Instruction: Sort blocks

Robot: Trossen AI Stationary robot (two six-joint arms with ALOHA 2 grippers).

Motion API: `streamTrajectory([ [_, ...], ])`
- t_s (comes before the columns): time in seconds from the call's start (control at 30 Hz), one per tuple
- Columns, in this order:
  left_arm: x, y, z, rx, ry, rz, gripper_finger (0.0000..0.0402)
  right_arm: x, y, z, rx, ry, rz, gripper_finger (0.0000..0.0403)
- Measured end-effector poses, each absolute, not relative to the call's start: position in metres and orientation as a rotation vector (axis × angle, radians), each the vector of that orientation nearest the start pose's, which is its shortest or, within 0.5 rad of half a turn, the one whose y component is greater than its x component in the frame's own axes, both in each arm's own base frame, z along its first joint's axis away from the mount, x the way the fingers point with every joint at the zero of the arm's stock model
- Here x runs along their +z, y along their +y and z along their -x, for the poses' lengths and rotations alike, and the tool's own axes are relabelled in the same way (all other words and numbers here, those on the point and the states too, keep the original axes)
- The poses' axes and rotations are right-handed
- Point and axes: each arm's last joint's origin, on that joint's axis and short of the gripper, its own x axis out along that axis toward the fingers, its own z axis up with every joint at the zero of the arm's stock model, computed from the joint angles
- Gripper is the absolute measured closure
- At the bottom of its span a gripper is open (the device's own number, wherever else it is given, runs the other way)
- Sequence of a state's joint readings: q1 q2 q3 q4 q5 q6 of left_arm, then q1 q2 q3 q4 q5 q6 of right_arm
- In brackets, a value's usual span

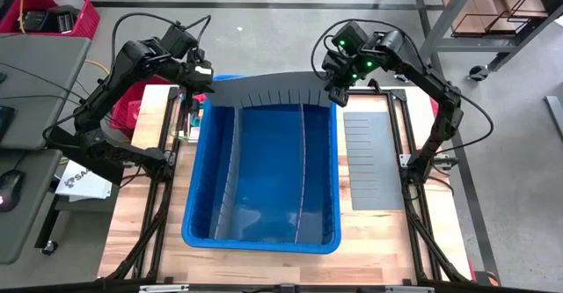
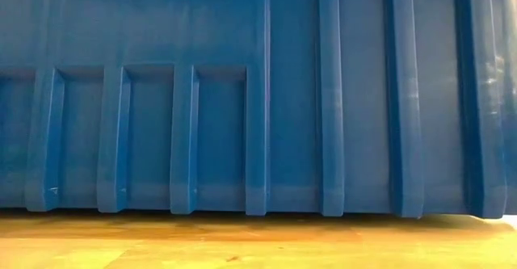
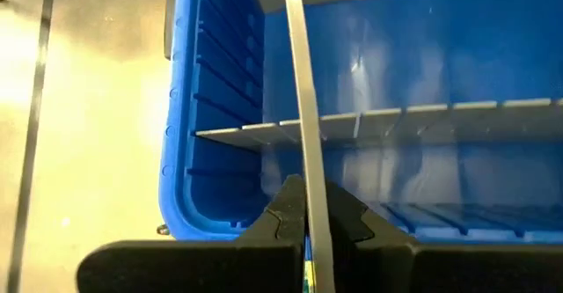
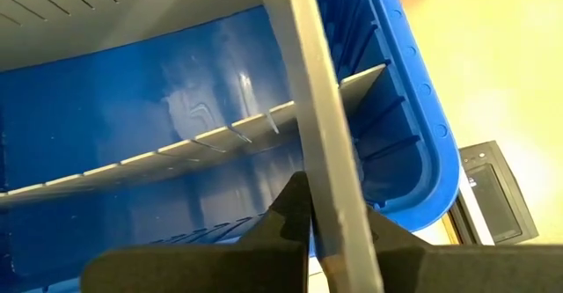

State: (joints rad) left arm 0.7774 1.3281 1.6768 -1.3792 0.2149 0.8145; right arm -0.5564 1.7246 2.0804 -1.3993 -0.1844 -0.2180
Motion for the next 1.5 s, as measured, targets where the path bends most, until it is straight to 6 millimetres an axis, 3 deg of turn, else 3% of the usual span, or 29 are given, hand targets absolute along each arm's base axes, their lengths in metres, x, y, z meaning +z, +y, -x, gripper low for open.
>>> streamTrajectory([
  [0.37, 0.416, 0.143, -0.158, 0.083, 1.033, -0.179, 0.0401, 0.423, -0.163, -0.272, -0.228, 1.008, -0.183, 0.0403],
  [1.5, 0.416, 0.142, -0.149, 0.144, 1.17, -0.279, 0.0401, 0.422, -0.159, -0.273, -0.197, 1.004, -0.226, 0.0403],
])
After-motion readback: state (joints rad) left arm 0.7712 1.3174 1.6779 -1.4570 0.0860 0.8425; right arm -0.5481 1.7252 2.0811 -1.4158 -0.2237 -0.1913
